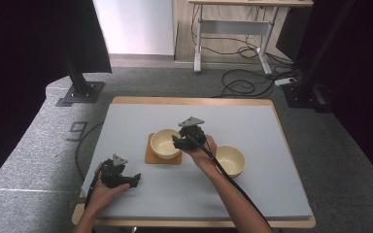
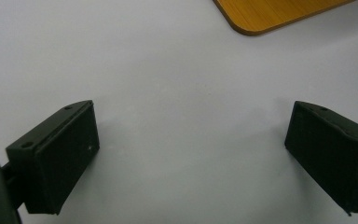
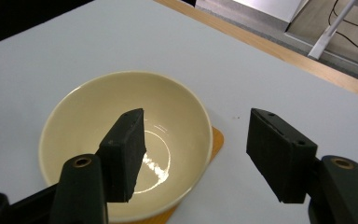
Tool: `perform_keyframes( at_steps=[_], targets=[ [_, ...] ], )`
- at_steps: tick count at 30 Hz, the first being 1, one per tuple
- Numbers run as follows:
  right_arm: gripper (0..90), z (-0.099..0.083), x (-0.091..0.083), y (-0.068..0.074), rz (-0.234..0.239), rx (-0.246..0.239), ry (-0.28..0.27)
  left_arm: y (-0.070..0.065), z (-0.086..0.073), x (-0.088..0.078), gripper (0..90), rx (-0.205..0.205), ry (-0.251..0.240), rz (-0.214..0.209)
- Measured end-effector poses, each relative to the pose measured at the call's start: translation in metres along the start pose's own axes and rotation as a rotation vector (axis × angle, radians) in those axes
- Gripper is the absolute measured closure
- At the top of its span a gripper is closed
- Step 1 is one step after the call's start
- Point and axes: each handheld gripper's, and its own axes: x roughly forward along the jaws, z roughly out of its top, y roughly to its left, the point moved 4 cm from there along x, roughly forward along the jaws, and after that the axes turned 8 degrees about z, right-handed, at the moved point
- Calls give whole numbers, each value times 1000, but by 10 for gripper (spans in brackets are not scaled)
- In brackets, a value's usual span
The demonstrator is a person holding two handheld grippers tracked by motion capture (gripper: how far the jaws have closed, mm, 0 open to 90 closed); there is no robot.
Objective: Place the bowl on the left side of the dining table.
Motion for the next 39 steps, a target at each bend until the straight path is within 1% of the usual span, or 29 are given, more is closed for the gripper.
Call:
perform_keyframes(
  at_steps=[5, 7, 10, 15, 19, 21, 23, 34, 39],
  targets=[
    [371, -2, -18, -3, 7, -6, -8, 0, 0, 0, 29, 1, 1, 0],
    [372, -5, -25, -5, 18, 1, -6, 0, 0, 0, 29, 1, 1, 0],
    [372, -12, -38, -13, 26, -3, -13, 0, 0, 0, 28, 1, 1, -1],
    [372, -22, -55, -25, 35, 11, -19, 0, 0, 0, 28, 2, 3, -1],
    [371, -30, -69, -34, 28, 18, -30, 0, 0, 0, 28, 1, 2, -1],
    [371, -33, -74, -37, 22, 13, -35, 0, 0, 0, 28, -1, 2, -1],
    [391, -37, -81, -40, 6, 7, -49, 0, 0, 0, 28, -1, 1, -1],
    [379, -62, -110, -57, -1, 21, -70, 0, 0, 0, 27, 1, 2, -2],
    [370, -73, -121, -63, -4, 15, -67, 0, 0, 0, 28, -2, 1, -1]
  ],
)
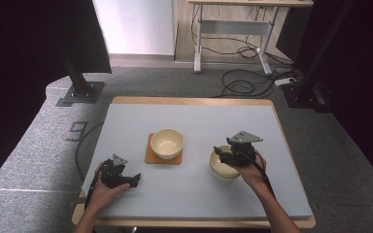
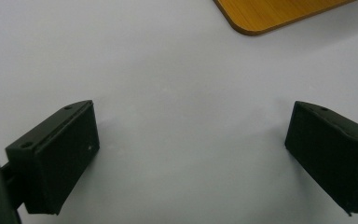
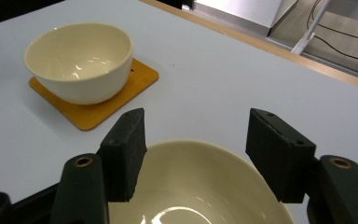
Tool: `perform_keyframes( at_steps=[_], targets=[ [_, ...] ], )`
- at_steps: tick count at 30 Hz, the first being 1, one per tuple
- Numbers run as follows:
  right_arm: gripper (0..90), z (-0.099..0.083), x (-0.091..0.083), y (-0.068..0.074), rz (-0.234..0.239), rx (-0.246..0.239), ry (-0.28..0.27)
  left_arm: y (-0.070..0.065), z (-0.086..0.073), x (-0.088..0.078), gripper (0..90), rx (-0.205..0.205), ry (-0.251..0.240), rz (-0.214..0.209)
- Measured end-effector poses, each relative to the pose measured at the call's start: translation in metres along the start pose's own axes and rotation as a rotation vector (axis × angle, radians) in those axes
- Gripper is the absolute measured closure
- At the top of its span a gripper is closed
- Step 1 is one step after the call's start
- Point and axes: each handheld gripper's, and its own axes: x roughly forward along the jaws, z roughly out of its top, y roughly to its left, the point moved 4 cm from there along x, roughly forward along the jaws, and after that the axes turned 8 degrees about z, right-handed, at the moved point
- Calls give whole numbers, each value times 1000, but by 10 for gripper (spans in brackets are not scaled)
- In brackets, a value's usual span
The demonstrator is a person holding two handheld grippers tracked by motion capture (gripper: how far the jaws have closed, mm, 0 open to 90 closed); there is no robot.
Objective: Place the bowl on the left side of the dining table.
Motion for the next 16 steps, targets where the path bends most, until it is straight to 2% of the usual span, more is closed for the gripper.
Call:
perform_keyframes(
  at_steps=[8, 16],
  targets=[
    [352, -14, -9, -12, -13, 17, 17, 0, 0, 0, 28, 0, 0, 0],
    [336, -22, -14, -19, -11, 41, 12, 0, 0, 0, 27, -2, 1, -2]
  ],
)
